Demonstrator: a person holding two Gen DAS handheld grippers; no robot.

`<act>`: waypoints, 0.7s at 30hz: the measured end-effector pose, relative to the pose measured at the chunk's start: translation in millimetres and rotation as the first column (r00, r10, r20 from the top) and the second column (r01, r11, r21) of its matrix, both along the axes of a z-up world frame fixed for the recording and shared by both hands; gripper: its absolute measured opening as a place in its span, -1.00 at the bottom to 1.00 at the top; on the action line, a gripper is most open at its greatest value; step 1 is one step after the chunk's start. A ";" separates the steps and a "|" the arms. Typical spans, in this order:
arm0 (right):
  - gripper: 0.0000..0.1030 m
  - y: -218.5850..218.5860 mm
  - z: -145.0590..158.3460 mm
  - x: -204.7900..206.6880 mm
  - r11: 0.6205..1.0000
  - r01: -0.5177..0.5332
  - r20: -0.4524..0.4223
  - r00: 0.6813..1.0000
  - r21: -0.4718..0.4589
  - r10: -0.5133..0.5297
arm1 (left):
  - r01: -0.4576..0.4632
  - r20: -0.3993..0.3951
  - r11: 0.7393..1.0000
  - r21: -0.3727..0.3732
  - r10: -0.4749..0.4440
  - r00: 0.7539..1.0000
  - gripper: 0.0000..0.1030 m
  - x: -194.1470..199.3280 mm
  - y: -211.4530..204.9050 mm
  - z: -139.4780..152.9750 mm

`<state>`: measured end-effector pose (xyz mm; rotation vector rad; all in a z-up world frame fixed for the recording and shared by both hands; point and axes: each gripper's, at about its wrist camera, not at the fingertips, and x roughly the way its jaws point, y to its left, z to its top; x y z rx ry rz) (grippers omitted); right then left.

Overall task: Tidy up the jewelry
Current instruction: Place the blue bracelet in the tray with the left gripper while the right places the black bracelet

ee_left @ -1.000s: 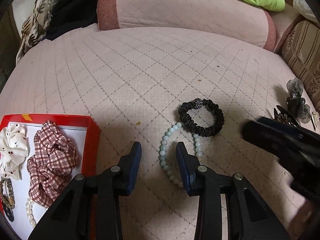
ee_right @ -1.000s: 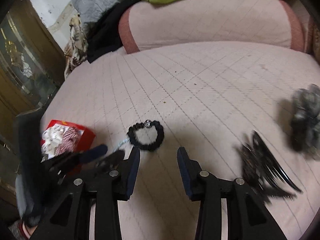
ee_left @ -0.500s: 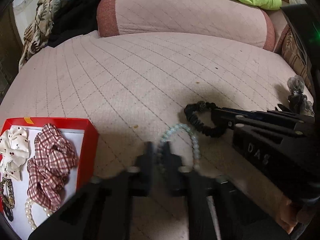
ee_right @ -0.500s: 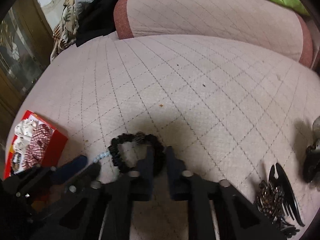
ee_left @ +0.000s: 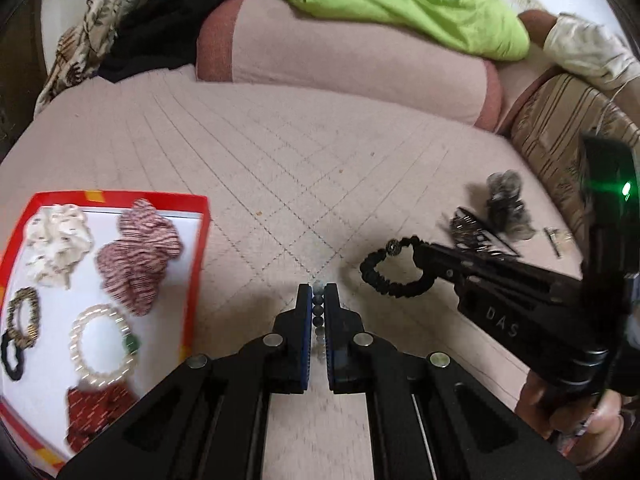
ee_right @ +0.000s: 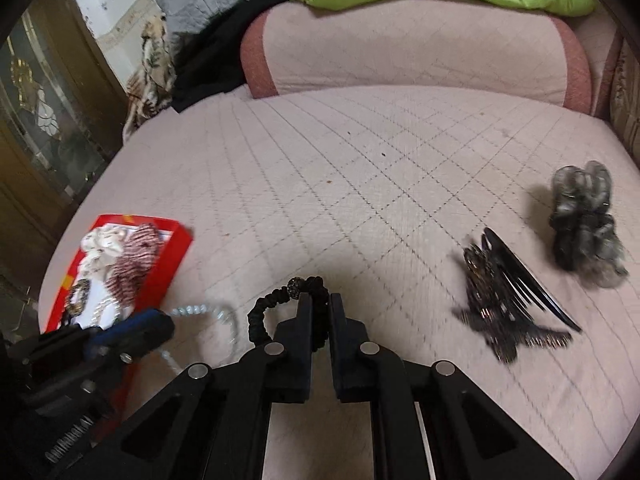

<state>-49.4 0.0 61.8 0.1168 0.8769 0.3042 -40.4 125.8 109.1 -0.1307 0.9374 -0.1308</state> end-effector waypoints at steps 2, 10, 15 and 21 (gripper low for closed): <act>-0.84 2.0 8.6 -15.0 1.000 -0.002 0.019 1.000 0.011 0.001 | -0.011 0.023 1.000 -0.015 0.012 1.000 -0.90 -14.1 8.9 15.3; -0.84 30.8 34.8 -50.1 0.998 -0.051 0.067 0.996 0.022 0.050 | -0.113 0.074 0.992 -0.058 0.117 0.990 -0.90 -56.0 68.6 54.5; -0.84 63.3 40.7 -64.8 0.994 -0.108 0.082 0.991 0.007 0.107 | -0.173 0.090 0.984 -0.044 0.177 0.980 -0.90 -74.1 108.4 63.7; -0.84 113.8 39.7 -72.6 0.979 -0.203 0.073 0.976 -0.016 0.203 | -0.257 0.072 0.965 -0.051 0.260 0.963 -0.90 -87.8 160.2 51.4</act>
